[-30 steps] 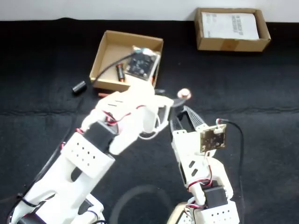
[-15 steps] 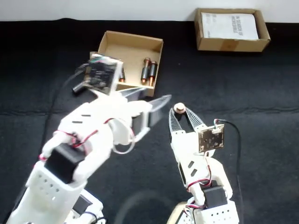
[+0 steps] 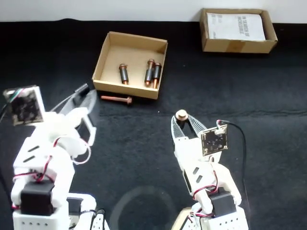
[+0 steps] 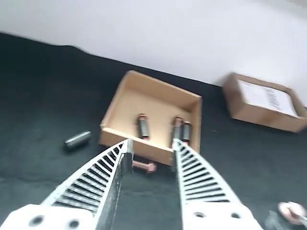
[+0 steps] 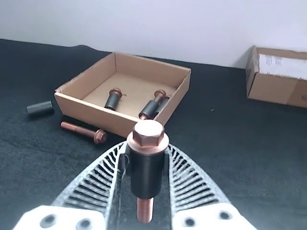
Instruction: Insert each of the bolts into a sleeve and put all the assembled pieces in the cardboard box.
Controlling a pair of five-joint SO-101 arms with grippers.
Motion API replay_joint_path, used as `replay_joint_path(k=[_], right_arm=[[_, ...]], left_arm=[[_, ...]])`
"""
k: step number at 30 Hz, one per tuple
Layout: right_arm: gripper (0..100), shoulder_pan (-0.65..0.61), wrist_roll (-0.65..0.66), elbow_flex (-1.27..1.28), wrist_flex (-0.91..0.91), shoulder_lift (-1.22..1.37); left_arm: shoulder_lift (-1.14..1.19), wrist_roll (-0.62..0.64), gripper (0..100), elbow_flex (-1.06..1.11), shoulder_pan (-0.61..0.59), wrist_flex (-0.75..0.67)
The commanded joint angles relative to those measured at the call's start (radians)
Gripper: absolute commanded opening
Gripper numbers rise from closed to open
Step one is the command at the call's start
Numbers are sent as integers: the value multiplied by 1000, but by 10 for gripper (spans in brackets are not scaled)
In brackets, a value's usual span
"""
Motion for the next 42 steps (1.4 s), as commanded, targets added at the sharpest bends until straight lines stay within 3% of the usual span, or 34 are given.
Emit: replay_joint_path(k=[1,7,12,28,35,42], right_arm=[[6,-8,11,-122,54,-7],[6,-2,80,-254,133,67],[6,-2,77,-464,199,291],[6,-4,74,-1033,291,903],[6,-5,71,-1276,288,1182],[6,-7,-40,-1603,288,1547]], left_arm=[[-110,-2,58,99,-116,-5],[-298,-2,43,285,-197,-5],[-432,-2,42,458,-197,-5],[-421,3,42,808,-197,-5],[-418,3,42,825,-248,-64],[-415,3,42,825,-255,-71]])
